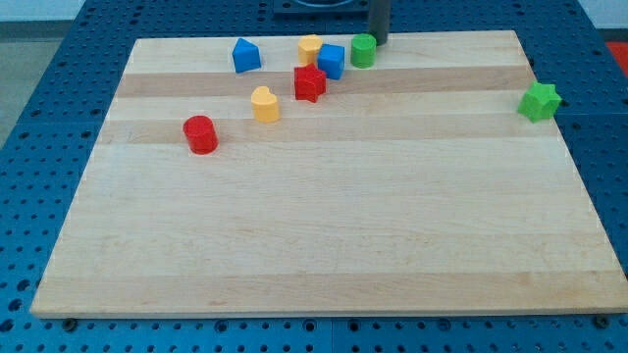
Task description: Drag the green circle at the center of the board
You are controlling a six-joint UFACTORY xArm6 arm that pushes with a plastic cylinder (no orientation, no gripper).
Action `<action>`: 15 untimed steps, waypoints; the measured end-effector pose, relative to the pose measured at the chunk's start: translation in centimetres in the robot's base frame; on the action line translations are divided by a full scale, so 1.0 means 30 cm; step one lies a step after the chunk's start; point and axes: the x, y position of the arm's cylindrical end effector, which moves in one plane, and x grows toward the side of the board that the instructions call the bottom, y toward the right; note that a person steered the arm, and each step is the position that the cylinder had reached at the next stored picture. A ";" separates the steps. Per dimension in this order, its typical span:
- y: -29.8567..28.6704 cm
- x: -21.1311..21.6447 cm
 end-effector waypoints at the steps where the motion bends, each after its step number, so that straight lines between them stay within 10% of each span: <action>1: -0.001 -0.009; 9: -0.129 0.033; 15: 0.015 0.361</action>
